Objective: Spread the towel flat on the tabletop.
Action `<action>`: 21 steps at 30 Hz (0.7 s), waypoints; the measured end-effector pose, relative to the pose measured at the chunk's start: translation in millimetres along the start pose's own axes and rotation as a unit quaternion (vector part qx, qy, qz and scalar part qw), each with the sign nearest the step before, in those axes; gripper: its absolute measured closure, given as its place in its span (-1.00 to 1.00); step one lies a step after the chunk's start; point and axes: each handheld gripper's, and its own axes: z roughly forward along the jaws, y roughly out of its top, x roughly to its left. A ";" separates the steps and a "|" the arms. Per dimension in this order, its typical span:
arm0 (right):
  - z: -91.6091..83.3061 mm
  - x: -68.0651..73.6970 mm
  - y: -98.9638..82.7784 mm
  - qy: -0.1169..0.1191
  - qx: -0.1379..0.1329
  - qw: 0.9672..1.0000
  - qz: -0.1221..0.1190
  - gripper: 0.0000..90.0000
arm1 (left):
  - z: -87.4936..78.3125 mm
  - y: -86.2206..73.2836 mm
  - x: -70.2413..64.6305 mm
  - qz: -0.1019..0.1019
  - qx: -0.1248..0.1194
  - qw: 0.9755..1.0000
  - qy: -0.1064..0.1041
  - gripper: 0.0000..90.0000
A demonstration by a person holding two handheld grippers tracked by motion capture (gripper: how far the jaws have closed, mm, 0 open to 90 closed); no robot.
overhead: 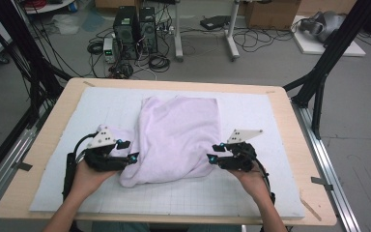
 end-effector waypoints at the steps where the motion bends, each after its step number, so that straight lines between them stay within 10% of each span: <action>1: 1.5 4.2 -3.2 0.002 0.001 1.000 0.000 0.23 | -1.6 -4.3 -3.2 0.001 0.001 1.000 -0.003 -0.02; 11: 26.2 27.8 -27.3 0.037 0.032 0.999 0.001 0.22 | 11.8 -35.2 -20.6 0.034 0.051 0.998 -0.028 0.00; 15: 39.9 33.4 -31.4 0.039 0.057 0.998 -0.009 0.24 | 21.8 -38.8 -20.8 0.042 0.077 0.996 -0.022 0.43; 21: 44.4 32.9 -25.3 0.025 0.066 0.997 -0.035 0.90 | 27.8 -29.4 -19.0 0.034 0.067 0.997 -0.001 0.80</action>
